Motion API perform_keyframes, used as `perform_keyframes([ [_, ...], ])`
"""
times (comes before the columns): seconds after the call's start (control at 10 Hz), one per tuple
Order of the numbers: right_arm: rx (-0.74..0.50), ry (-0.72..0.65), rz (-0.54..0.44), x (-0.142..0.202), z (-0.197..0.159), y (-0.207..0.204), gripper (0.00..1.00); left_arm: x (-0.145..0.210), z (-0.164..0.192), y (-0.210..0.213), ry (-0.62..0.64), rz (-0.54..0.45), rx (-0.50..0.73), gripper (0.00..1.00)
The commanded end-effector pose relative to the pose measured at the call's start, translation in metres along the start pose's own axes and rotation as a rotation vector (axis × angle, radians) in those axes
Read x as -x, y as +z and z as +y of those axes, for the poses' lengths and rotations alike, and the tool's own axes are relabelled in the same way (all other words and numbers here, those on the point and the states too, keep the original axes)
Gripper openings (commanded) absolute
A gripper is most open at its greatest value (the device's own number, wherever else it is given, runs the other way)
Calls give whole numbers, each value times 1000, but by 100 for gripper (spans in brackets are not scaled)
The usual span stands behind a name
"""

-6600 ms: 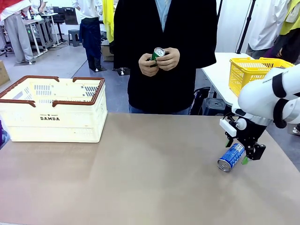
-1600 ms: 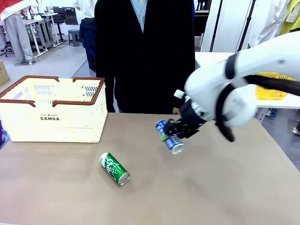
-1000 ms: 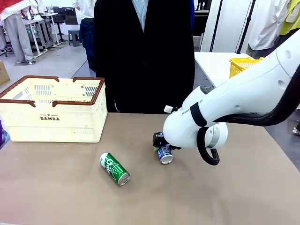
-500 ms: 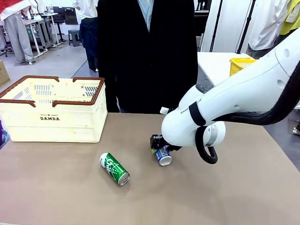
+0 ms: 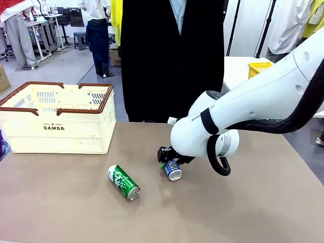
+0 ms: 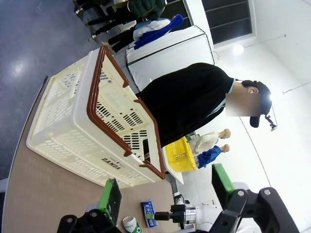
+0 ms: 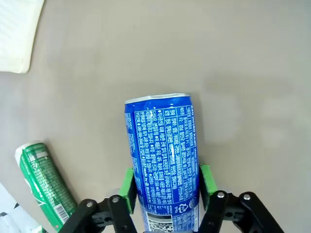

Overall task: Place the drinks into the Shopping basket.
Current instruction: Pick up one drink and place it into the Shopping basket.

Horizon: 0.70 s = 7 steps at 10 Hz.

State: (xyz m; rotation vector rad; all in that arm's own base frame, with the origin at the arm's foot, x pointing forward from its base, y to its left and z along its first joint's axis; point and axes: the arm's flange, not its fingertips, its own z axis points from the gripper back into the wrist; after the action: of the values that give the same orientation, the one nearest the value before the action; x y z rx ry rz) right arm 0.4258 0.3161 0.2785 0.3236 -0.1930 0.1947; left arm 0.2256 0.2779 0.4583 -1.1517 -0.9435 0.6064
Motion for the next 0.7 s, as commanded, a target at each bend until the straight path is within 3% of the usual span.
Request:
perform_keyframes([
  [0.0,-23,22,10,-3,-8,1,100,0,0,2,1,8,6,100],
  [0.3,-37,33,1,-3,-9,7,100,0,0,2,1,8,6,100],
  [0.5,-151,64,-10,1,-13,37,100,0,0,2,1,8,6,100],
  [0.6,-241,85,-34,7,-25,71,100,0,0,2,1,8,6,100],
])
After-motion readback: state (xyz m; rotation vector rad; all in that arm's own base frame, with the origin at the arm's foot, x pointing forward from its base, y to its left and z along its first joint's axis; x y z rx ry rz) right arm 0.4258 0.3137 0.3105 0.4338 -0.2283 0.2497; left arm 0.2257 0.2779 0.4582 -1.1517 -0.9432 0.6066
